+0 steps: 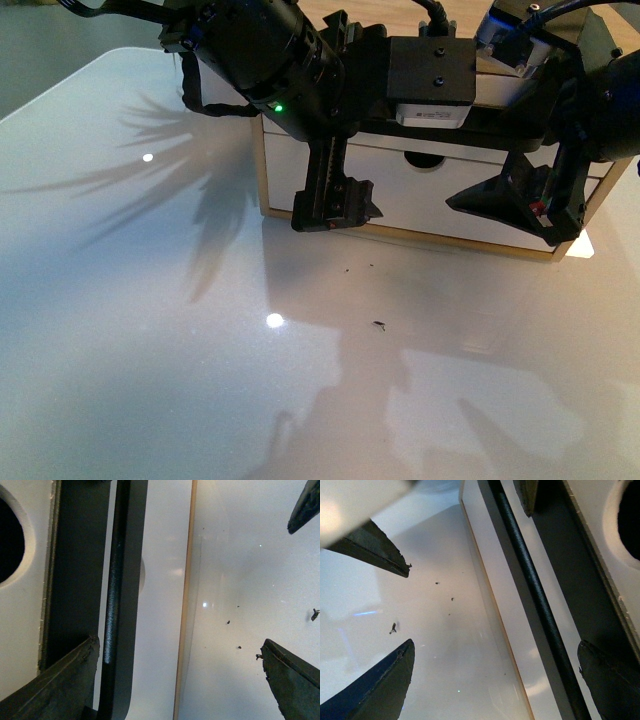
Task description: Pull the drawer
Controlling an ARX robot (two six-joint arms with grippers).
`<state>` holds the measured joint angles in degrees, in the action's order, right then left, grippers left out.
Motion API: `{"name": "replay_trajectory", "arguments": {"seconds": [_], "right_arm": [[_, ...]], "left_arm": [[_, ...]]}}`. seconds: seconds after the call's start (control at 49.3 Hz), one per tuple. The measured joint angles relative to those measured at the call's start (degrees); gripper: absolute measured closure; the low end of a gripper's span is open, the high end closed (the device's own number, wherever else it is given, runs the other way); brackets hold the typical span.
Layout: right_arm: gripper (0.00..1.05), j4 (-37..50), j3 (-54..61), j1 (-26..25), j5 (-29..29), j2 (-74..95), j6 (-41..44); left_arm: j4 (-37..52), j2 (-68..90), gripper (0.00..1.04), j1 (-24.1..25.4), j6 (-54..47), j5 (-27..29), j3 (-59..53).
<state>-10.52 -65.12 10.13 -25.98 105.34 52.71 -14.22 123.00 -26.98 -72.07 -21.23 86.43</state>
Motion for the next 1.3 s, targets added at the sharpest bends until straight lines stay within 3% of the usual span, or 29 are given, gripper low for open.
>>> {"name": "replay_trajectory", "arguments": {"seconds": [0.264, 0.69, 0.994, 1.299], "right_arm": [[0.09, -7.50, 2.16, 0.37, -3.04, -3.54, 5.07], [0.09, -11.43, 12.92, 2.05, -6.49, -13.90, 6.67], [0.09, -6.51, 19.80, 2.67, -8.50, -20.65, 2.12], [0.09, -0.02, 26.18, -0.87, -13.55, -36.06, -8.46]], "left_arm": [[-6.88, -4.42, 0.07, -0.39, -4.07, -1.01, -4.09], [-7.48, -15.89, 0.07, -1.27, -6.86, -2.49, -19.30], [3.13, -22.47, 0.07, -1.90, -3.74, -3.69, -29.73], [18.56, -35.67, 0.07, -2.05, 9.29, -3.89, -41.44]]}}
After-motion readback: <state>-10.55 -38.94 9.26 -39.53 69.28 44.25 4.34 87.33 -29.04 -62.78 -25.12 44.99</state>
